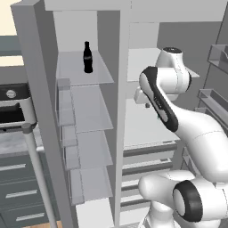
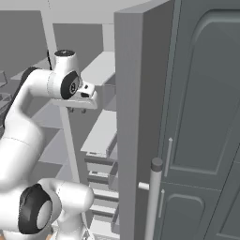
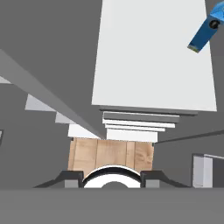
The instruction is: There's a fish in the fridge that needs to be moved to the freezer for freezing. Pick up the fish from the fridge, place it on any shelf in the freezer, and close the fridge and freezer doors when done.
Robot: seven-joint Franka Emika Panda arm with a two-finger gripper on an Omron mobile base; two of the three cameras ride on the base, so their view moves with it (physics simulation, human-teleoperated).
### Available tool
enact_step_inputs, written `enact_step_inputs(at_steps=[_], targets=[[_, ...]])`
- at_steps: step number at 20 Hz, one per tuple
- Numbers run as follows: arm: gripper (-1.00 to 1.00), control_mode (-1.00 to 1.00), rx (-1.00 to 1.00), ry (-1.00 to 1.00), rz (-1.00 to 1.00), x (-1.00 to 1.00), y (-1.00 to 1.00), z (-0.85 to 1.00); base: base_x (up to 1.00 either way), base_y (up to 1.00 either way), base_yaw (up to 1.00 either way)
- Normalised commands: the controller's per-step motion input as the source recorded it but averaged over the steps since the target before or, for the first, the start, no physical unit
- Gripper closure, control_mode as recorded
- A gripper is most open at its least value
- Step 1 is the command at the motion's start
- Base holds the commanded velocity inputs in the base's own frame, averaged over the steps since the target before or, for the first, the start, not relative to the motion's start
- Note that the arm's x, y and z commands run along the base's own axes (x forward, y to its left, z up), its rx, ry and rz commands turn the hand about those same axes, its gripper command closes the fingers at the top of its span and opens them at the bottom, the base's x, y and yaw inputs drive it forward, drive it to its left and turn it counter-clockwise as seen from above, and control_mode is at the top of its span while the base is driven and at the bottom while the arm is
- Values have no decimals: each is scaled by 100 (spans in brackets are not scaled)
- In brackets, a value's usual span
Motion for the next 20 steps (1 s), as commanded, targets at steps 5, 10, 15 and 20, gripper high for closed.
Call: enact_step_inputs(at_steps=[5, 10, 15, 20], targets=[[-100, -100, -1, -10, 0, -47, 0, 0, 0, 0, 0], [-100, -100, -8, -4, 0, -50, -16, 22, 0, 0, 0], [-100, -100, -2, -13, 0, -6, -43, 50, 0, 0, 0], [-100, -100, -8, -23, -8, 0, -32, 45, 0, 0, 0]])
